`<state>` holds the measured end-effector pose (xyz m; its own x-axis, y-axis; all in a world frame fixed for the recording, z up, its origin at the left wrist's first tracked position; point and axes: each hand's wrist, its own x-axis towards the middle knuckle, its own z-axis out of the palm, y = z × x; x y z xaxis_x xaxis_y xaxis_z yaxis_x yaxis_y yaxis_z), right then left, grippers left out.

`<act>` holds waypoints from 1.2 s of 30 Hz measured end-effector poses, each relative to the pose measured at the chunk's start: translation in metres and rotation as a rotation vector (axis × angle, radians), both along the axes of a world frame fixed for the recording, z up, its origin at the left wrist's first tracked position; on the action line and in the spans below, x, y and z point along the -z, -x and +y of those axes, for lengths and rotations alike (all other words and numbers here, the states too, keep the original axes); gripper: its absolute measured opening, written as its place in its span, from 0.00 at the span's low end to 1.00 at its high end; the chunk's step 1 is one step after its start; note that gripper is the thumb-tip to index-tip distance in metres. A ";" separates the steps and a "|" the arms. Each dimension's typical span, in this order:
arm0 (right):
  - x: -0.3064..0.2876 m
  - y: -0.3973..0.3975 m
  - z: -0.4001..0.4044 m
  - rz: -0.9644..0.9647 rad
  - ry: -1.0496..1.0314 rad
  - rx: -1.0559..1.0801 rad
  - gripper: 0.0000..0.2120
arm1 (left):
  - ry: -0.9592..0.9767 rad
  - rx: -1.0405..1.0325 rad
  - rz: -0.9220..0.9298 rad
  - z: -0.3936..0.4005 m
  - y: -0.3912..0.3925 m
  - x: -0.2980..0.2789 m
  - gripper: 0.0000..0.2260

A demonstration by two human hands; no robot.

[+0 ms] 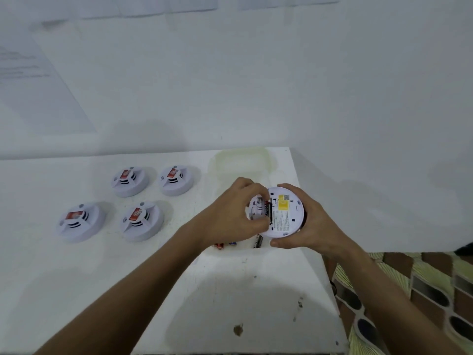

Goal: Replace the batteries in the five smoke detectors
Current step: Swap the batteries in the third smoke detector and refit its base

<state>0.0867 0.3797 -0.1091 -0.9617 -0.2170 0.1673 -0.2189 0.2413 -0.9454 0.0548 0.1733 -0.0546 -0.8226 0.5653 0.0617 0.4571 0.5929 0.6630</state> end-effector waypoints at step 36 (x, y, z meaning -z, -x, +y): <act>0.004 0.028 -0.007 0.071 -0.060 0.057 0.42 | 0.032 -0.049 0.011 0.003 0.024 -0.003 0.15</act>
